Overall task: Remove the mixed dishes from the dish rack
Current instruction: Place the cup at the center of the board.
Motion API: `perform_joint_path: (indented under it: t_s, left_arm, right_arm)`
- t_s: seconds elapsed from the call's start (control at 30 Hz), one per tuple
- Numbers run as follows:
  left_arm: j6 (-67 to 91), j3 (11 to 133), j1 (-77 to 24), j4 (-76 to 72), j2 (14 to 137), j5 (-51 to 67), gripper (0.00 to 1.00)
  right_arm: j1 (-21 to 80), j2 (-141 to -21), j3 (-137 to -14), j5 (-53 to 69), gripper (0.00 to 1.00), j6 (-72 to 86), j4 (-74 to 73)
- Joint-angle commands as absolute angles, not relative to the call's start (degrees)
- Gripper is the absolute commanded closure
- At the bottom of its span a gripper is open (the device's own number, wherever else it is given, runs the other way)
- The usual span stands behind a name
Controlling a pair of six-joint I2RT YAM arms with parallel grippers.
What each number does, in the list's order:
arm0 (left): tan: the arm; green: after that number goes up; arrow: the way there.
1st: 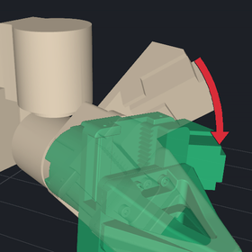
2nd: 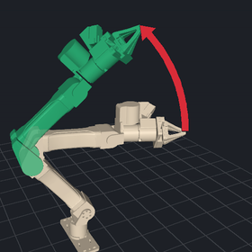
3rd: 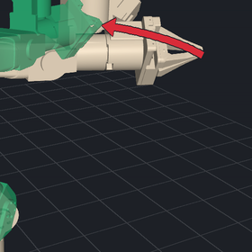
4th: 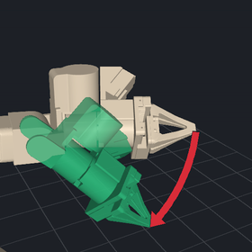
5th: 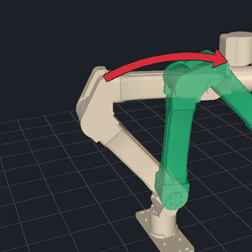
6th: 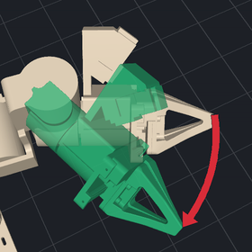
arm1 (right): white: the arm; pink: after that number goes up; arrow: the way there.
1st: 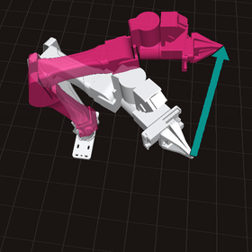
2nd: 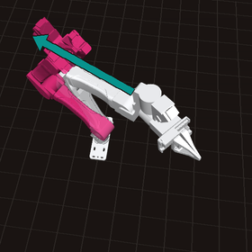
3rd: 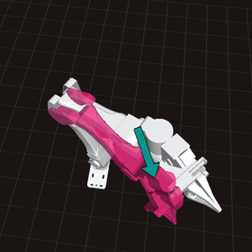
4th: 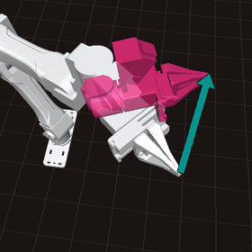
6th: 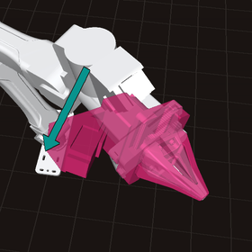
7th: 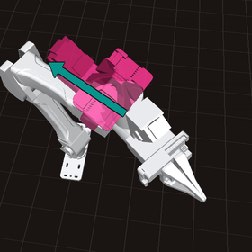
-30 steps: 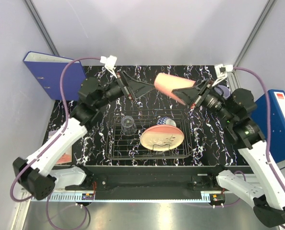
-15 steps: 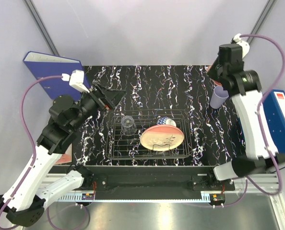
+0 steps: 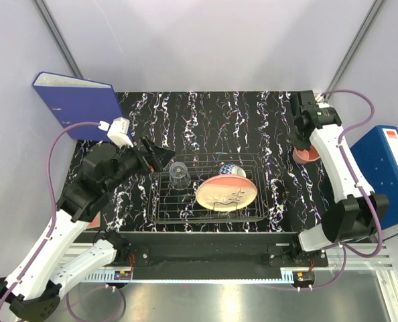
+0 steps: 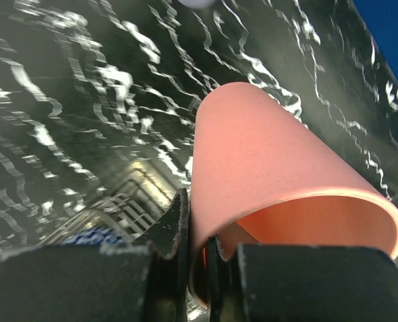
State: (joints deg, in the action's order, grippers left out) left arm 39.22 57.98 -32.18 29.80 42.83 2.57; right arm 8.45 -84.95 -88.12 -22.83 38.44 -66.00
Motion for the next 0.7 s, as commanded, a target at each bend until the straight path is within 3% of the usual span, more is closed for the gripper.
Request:
perform_joint_path:
  t_s: [0.0, 0.67]
  left_arm:
    - [38.23, 57.48, -32.17, 30.23, 42.8, 3.86, 0.01]
    - [38.41, 54.84, -32.17, 30.5, 43.42, 3.52, 0.01]
  right_arm:
    - [4.67, -86.66, -83.24, -20.66, 1.0, 40.69, -61.63]
    - [-3.87, -99.23, -80.51, -12.57, 1.0, 38.23, -51.42]
